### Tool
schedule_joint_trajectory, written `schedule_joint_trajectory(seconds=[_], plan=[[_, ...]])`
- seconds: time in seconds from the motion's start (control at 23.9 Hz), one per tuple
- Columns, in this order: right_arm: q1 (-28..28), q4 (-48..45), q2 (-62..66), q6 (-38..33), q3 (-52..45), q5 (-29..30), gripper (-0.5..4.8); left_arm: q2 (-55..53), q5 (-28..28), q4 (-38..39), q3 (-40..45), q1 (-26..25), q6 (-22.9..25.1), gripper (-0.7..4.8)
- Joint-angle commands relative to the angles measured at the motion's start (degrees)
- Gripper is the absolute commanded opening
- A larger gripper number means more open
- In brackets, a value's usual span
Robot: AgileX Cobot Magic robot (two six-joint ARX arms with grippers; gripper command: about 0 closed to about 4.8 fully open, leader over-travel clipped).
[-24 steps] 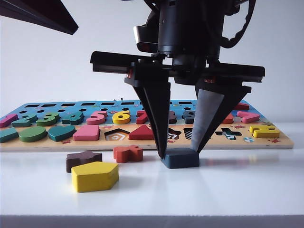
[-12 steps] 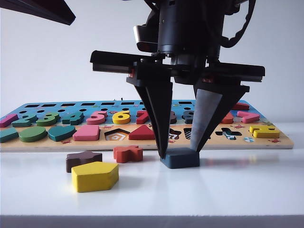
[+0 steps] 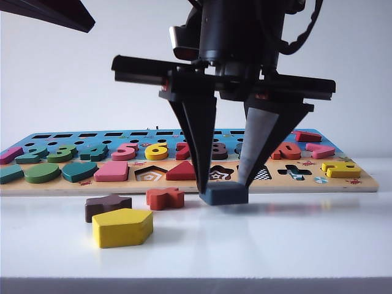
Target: Insert the cube into the slot.
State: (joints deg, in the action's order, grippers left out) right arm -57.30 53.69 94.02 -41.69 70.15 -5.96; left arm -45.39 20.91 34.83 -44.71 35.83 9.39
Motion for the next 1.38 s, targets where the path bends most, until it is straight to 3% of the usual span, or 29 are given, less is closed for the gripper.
schedule_joint_trajectory(seconds=[0.04,0.5,0.71,1.38], plan=[[0.00,-0.48,-1.66,0.37,1.64,-1.33,0.63,1.09,0.11,-0.66,1.03,0.09,0.04,0.17],[1.88,2.69,-10.54,0.13,3.19,-12.85,0.28,4.26,0.09,-1.11,3.89,0.09,0.07,0.17],[4.68,2.47,-11.72,-0.31,3.04,-13.20,0.25,4.26,0.07,-3.52,3.89,0.09,0.04,0.17],[5.79,-2.40,-2.21,-1.38,2.78,-13.16,0.21,3.10,0.09,-7.19,3.85,0.13,0.07,0.17]])
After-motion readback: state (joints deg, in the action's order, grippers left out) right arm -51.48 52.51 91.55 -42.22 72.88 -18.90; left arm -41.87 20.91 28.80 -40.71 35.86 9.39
